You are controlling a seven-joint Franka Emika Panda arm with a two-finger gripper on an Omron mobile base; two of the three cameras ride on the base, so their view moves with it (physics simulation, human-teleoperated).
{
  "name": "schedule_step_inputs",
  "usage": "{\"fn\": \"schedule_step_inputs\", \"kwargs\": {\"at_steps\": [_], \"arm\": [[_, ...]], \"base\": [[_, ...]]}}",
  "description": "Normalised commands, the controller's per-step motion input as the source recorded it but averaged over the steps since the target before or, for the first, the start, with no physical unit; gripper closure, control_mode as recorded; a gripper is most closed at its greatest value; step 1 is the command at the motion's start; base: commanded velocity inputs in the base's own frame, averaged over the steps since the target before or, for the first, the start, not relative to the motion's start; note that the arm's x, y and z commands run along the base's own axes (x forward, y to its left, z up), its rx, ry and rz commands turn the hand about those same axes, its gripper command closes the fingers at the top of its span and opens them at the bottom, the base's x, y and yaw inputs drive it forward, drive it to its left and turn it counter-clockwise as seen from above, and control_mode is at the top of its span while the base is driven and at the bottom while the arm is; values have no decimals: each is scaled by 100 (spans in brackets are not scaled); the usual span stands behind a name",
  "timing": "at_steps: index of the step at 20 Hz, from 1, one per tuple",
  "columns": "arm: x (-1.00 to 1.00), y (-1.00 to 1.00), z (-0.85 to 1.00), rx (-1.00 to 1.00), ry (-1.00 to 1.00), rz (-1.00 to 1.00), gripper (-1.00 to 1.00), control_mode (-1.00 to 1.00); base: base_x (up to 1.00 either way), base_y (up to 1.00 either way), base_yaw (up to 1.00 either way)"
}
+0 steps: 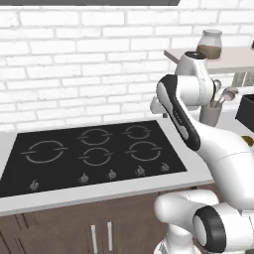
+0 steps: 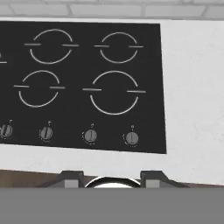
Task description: Pick the measuring cup from the drawer and place it on the counter.
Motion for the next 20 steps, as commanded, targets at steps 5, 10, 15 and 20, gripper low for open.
{"fn": "schedule_step_inputs", "kwargs": {"at_steps": [5, 10, 15, 20], "arm": [[-16, -49, 0, 0, 0, -2, -100, -100], [-47, -96, -9, 0, 0, -6, -100, -100], [-33, -96, -32, 1, 1, -2, -100, -100], [-36, -89, -45, 0, 0, -5, -100, -100]], "base": [[0, 0, 0], [0, 0, 0], [0, 0, 0], [0, 0, 0]]}}
